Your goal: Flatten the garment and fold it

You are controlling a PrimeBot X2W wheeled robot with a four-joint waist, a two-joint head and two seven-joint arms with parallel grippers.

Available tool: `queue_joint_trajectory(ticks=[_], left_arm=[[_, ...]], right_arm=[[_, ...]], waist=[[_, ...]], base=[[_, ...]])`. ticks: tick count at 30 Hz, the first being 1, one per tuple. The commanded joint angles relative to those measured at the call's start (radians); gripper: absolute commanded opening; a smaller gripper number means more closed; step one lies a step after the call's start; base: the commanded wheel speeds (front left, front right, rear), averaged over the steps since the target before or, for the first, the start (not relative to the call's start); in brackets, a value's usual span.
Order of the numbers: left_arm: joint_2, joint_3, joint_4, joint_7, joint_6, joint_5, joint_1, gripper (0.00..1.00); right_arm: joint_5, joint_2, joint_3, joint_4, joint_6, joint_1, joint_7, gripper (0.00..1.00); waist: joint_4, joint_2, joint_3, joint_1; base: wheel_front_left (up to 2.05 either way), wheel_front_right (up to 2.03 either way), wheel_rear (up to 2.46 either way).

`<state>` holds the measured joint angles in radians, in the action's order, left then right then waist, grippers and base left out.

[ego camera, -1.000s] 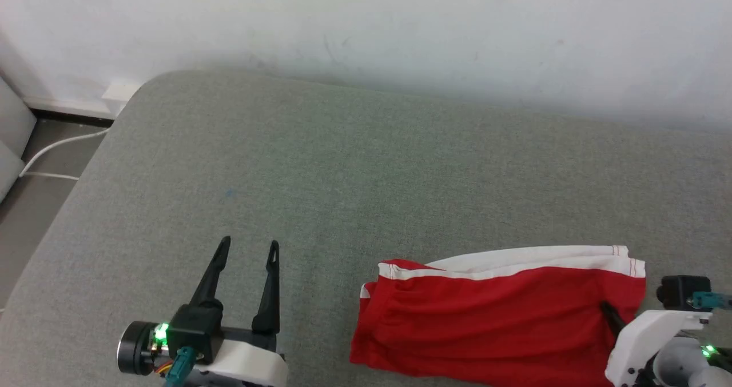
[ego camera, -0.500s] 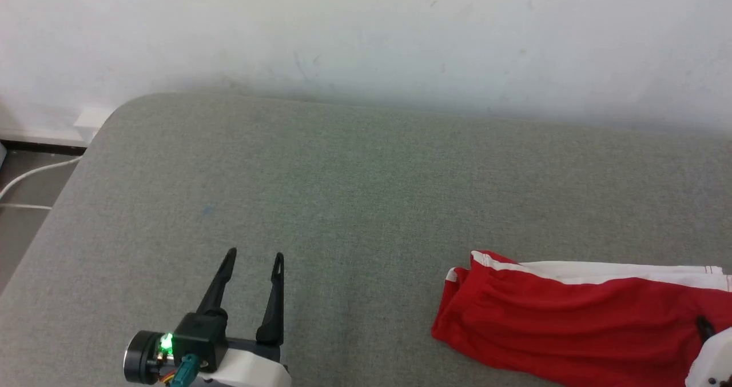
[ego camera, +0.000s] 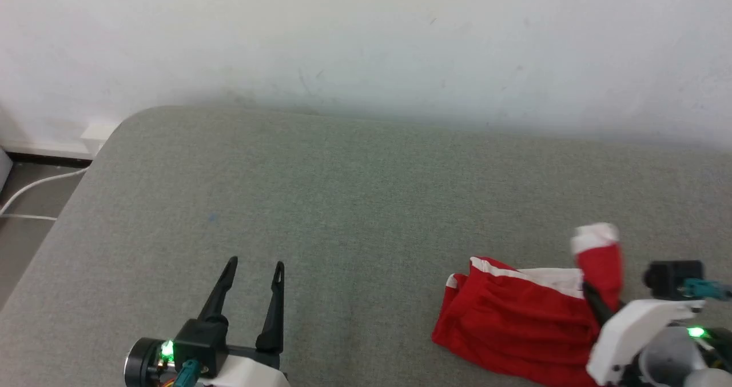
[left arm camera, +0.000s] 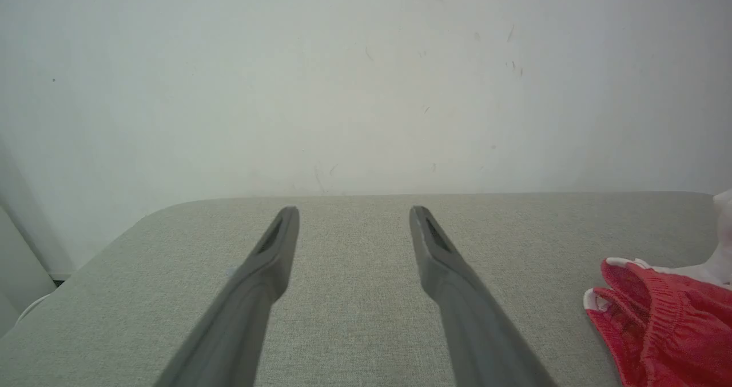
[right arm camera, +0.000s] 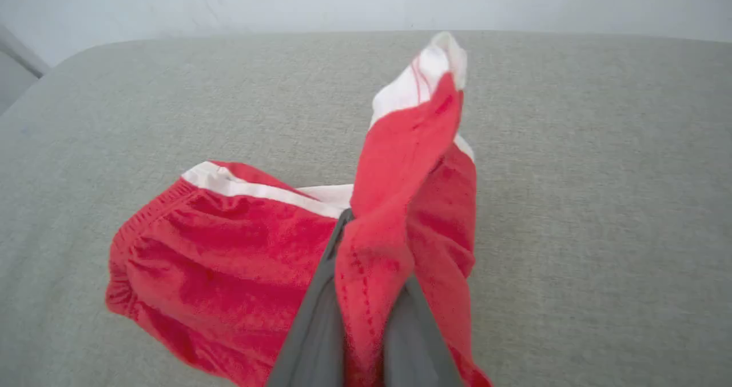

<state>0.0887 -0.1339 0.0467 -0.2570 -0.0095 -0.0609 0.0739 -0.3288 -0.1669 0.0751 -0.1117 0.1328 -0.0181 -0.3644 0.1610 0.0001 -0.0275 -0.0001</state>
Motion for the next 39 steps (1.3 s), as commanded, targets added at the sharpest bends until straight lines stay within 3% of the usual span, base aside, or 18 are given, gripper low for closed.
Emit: queue_joint_trajectory(ticks=[1, 7, 15, 16, 17, 30, 39], left_arm=[[-0.004, 0.006, 0.002, -0.005, -0.006, 0.006, 0.008, 1.00], [-0.009, 0.001, 0.003, -0.005, -0.015, 0.010, 0.004, 1.00], [-0.014, -0.001, 0.011, -0.005, -0.026, 0.015, -0.013, 1.00], [-0.015, -0.002, 0.012, -0.005, -0.027, 0.016, -0.016, 1.00], [-0.015, -0.003, 0.013, -0.005, -0.028, 0.017, -0.018, 1.00], [-0.024, -0.012, 0.030, -0.005, -0.029, 0.019, -0.030, 1.00], [-0.023, 0.003, 0.026, -0.005, -0.032, 0.016, -0.013, 1.00]], right_arm=[[-0.009, 0.017, -0.021, 0.025, -0.002, -0.009, -0.013, 0.00], [-0.013, 0.063, -0.131, 0.073, -0.002, 0.003, -0.051, 0.00], [0.009, 0.083, -0.228, -0.016, -0.002, 0.059, -0.024, 0.00], [0.018, 0.081, -0.238, -0.038, -0.002, 0.068, -0.019, 0.38], [0.030, 0.074, -0.256, -0.057, -0.002, 0.078, -0.012, 1.00], [0.003, 0.014, -0.472, -0.221, -0.002, 0.157, 0.035, 1.00], [-0.001, -0.079, -0.464, -0.092, -0.002, 0.224, 0.138, 1.00]], waist=[[0.008, -0.0001, 0.001, 0.0001], [0.042, -0.0001, 0.017, 0.0001], [0.087, -0.0001, 0.047, 0.0001], [0.092, -0.0001, 0.050, 0.0001], [0.097, -0.0001, 0.054, 0.0001], [0.091, -0.0001, 0.048, 0.0001], [-0.002, -0.0001, -0.003, 0.0001]], base=[[0.00, 0.00, 0.00], [0.00, 0.00, 0.00], [0.00, 0.00, 0.00], [0.00, 0.00, 0.00], [0.00, 0.00, 0.00], [0.00, 0.00, 0.00], [0.00, 0.00, 0.00]])
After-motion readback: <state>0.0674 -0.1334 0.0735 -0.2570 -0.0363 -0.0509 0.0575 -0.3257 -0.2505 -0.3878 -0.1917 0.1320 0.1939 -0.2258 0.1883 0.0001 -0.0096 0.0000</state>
